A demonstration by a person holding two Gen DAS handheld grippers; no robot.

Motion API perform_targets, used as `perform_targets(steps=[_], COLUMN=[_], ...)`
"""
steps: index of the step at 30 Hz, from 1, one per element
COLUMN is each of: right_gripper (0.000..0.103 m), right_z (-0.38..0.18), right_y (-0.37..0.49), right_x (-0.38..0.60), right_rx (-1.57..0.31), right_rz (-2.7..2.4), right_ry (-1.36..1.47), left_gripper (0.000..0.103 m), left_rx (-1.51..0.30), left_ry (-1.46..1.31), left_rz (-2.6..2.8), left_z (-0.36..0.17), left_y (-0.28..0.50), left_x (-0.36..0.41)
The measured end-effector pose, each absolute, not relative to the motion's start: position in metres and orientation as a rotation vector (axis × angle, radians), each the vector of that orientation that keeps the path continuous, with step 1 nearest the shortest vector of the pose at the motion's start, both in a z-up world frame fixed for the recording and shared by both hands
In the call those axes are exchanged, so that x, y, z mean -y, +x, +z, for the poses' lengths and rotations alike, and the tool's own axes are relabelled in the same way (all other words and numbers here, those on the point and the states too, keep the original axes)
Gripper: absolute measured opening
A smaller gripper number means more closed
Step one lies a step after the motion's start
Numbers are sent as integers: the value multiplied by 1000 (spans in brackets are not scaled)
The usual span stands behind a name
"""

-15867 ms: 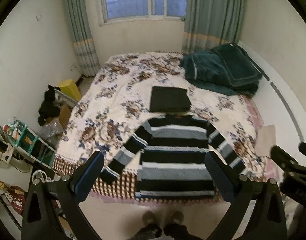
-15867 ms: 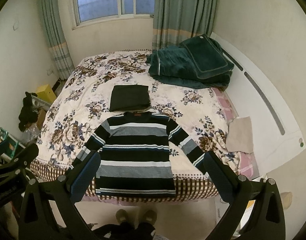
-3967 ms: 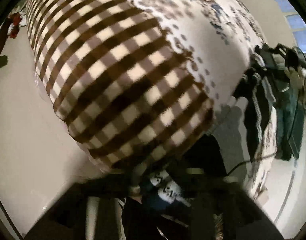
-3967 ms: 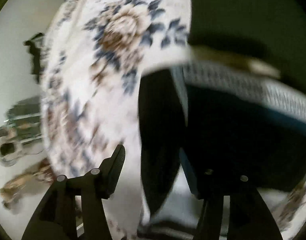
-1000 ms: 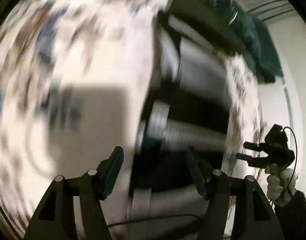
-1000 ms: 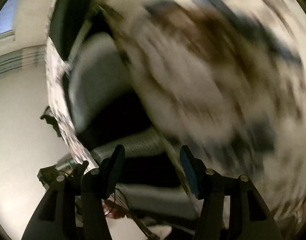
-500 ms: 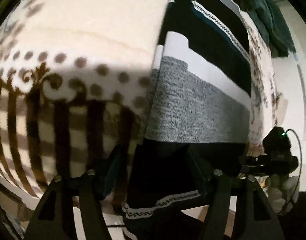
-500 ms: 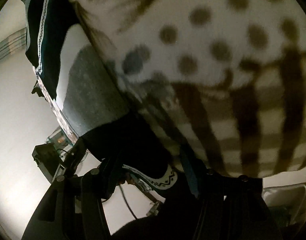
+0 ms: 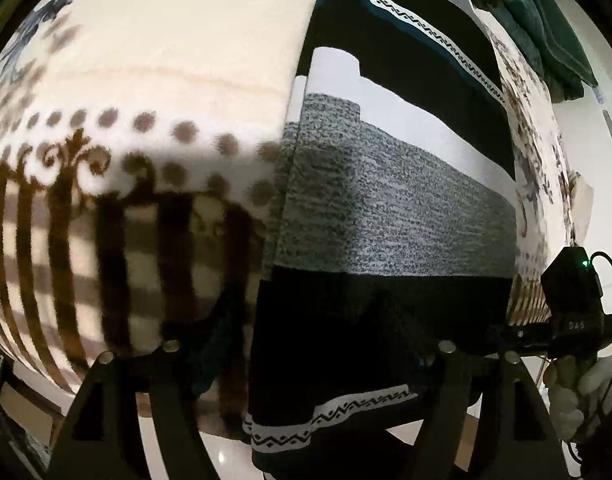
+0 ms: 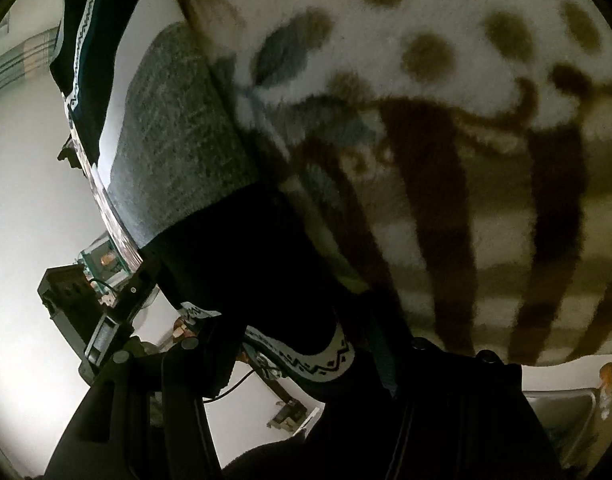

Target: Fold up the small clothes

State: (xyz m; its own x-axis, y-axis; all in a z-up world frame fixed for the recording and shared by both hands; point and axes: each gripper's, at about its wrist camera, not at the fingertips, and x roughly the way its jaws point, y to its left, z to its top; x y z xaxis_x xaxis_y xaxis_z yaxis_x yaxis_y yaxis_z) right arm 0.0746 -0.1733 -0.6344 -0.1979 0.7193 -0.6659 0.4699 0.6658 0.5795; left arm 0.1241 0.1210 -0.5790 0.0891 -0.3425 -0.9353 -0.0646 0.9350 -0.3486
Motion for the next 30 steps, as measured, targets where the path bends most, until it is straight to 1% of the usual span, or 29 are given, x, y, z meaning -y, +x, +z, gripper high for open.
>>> perform_targets(steps=[6, 7, 8, 9, 10, 13, 15, 16, 17, 18, 20, 25, 26, 27, 28, 29, 30], right_gripper=[59, 52, 27, 15, 12, 10, 11, 15, 25, 27, 31, 32, 32, 30, 20, 13, 13], right_z=[-642, -643, -643, -640, -635, -618, -617, -621, -629, -638, -649, -653, -648, -646, -642, -640, -638], right_y=[76, 75, 75, 74, 73, 71, 68, 68, 67, 66, 67, 75, 75, 75, 75, 75, 74], right_x=[155, 157, 153, 150, 147, 142, 140, 137, 139, 138, 137, 121, 120, 117, 115, 112, 111], right_rx=[-1850, -1844, -1836, -1832, -1818, -1750, -1758, -1773, -1799, -1829, -1856, -1886, -1886, -1883, -1870, -1861, -1849], right_rz=[336, 347, 359, 377, 404, 447, 449, 446, 438, 434, 437, 464, 471, 472, 474, 483, 483], right_ry=[910, 892, 876, 868, 888, 918, 866, 838, 847, 881, 940, 929, 920, 915, 914, 922, 934], left_gripper=[75, 76, 76, 76, 76, 76, 76, 76, 76, 76, 77, 77, 72, 51, 29, 20, 12], left_rx=[-1470, -1470, -1470, -1471, -1474, -1487, -1501, -1507, -1512, -1512, -1511, -1488, -1479, -1477, -1481, -1480, -1476], left_ry=[-340, -341, -344, -349, -357, -388, -407, -410, -415, -419, -413, -423, -423, -406, -395, -413, -444], left_rz=[-215, -215, -215, -216, -220, -239, -255, -260, -264, -268, -271, -264, -255, -238, -228, -231, -229], left_z=[-578, -578, -578, -578, -578, -577, -581, -583, -586, -587, -589, -589, -588, -585, -584, -582, -579], left_y=[120, 120, 119, 117, 116, 109, 102, 99, 97, 97, 98, 100, 99, 97, 96, 94, 92], left_x=[-126, -125, -125, -124, -125, -127, -131, -131, -132, -131, -129, -126, -126, -126, -128, -131, -135])
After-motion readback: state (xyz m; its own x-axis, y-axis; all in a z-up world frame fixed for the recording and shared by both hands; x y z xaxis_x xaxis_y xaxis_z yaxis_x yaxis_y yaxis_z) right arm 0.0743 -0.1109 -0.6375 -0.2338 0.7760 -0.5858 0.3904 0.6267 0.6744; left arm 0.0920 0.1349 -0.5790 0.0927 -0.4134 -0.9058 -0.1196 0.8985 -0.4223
